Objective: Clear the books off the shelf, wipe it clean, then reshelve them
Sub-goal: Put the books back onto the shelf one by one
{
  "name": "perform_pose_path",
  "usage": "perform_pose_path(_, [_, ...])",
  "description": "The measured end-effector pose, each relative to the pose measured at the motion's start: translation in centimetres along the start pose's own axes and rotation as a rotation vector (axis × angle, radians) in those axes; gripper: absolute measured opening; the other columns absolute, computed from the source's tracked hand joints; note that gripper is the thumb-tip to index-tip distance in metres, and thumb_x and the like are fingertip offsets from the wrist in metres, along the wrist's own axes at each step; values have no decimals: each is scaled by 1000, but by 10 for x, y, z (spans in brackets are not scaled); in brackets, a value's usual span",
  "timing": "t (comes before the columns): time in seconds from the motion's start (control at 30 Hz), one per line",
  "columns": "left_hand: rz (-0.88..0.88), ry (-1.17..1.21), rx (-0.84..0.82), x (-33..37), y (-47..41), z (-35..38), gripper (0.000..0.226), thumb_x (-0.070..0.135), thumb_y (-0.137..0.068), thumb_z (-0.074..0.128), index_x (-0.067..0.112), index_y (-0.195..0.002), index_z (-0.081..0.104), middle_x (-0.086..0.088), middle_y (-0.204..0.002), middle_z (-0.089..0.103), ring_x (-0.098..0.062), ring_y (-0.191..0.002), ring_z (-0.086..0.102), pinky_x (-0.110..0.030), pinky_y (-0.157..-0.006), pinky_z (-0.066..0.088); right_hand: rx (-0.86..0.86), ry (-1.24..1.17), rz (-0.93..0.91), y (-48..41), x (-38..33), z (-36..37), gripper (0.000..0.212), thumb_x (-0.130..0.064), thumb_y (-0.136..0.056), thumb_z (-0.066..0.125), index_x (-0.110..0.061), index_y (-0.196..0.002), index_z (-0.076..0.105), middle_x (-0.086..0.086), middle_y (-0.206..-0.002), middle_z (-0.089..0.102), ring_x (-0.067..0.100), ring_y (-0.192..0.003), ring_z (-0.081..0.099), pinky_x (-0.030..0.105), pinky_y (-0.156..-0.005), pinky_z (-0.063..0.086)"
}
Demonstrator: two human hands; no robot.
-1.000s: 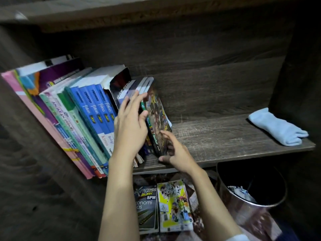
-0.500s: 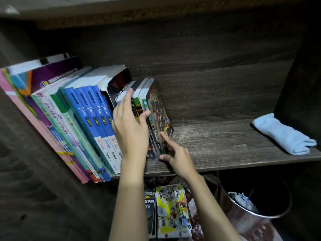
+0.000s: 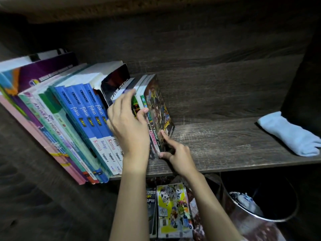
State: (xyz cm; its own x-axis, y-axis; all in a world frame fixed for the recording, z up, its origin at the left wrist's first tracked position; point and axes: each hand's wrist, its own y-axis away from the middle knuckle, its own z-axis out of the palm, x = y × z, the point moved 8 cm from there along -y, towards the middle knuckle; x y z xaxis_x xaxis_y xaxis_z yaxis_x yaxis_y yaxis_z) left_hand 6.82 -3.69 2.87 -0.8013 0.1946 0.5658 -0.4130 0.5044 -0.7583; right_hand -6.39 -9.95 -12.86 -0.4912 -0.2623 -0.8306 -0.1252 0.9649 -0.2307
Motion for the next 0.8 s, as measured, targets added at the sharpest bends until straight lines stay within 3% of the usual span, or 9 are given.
perform_pose_path(0.17, [-3,-18,-27,0,0,2,41,15,-82,69,20,-121,62,5,-122,58,-19,-117,45,-34,-95,30,-13,50,35,2,0,2,76,-22,-83,71,-46,-143,29,4,-124,64,26,-102,63,24,-84,47])
perform_pose_path(0.23, [-3,-34,-61,2,-1,1,42,15,-84,67,22,-125,59,6,-126,56,-17,-120,42,-32,-97,28,-5,84,50,2,0,4,78,-25,-85,69,-51,-143,24,9,-111,69,24,-90,66,34,-81,53])
perform_pose_path(0.3, [-4,-53,-95,3,-1,1,47,9,-87,61,23,-131,53,7,-130,54,-15,-124,39,-29,-100,26,-8,113,60,2,-1,5,78,-25,-86,68,-51,-144,21,11,-101,70,24,-78,65,35,-74,53])
perform_pose_path(0.43, [-51,21,-40,-2,-7,-17,47,-8,-87,48,19,-124,59,1,-119,62,-16,-114,53,-8,-88,28,-3,153,53,7,-9,3,77,-22,-89,64,-45,-147,19,9,-119,65,24,-87,65,30,-69,48])
perform_pose_path(0.57, [-65,3,101,-3,-6,-40,38,-2,-85,49,20,-110,67,0,-107,68,-19,-101,61,-8,-75,28,16,201,41,13,-18,7,77,-19,-92,60,-39,-149,12,8,-131,57,26,-104,61,32,-78,46])
perform_pose_path(0.63, [-27,-37,122,0,-1,-42,38,-2,-83,50,20,-108,68,3,-110,66,-17,-103,55,-10,-74,27,25,212,44,14,-20,9,78,-17,-92,59,-38,-150,11,8,-134,55,28,-109,59,36,-84,47])
perform_pose_path(0.8, [30,-187,159,-8,5,-33,44,-2,-71,55,24,-104,71,-5,-117,57,-21,-105,34,-34,-78,33,43,196,59,15,-20,11,77,-14,-92,57,-38,-149,11,7,-135,54,30,-112,57,37,-87,46])
